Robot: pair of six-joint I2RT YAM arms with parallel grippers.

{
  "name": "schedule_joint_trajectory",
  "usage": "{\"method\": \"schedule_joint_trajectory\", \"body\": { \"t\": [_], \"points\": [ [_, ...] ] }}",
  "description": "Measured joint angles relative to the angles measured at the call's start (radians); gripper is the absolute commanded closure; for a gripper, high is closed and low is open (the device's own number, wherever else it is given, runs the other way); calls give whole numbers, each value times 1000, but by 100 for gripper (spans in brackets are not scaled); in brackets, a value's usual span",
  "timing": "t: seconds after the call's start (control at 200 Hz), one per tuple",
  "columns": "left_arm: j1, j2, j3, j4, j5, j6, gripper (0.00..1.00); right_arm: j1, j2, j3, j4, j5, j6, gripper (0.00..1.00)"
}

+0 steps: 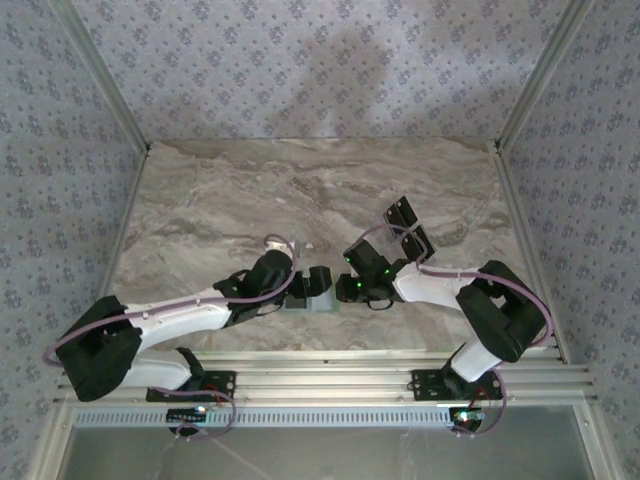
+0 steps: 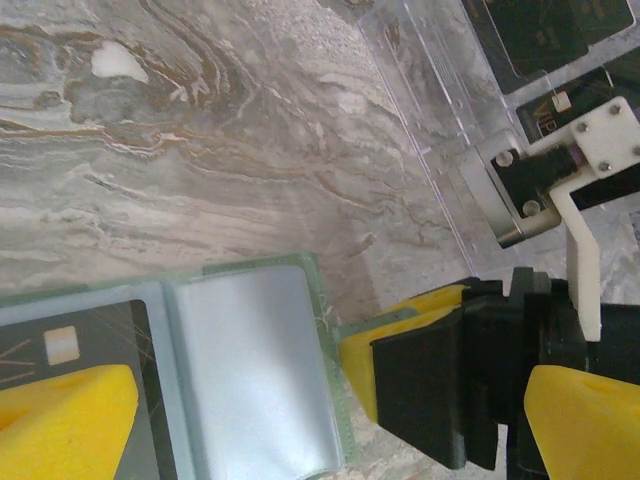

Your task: Put the credit cards into the card holder

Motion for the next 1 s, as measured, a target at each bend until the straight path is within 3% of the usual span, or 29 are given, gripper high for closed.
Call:
{"method": "schedule_joint_trajectory", "body": {
  "t": [0.39,0.999],
  "points": [
    [139,-23,-50,-74,-37,63,0,-5,0,-9,15,-10,0,77],
    [153,110,-68,-7,40,97,0,-5,6,-8,19,-11,0,78]
  ]
}}
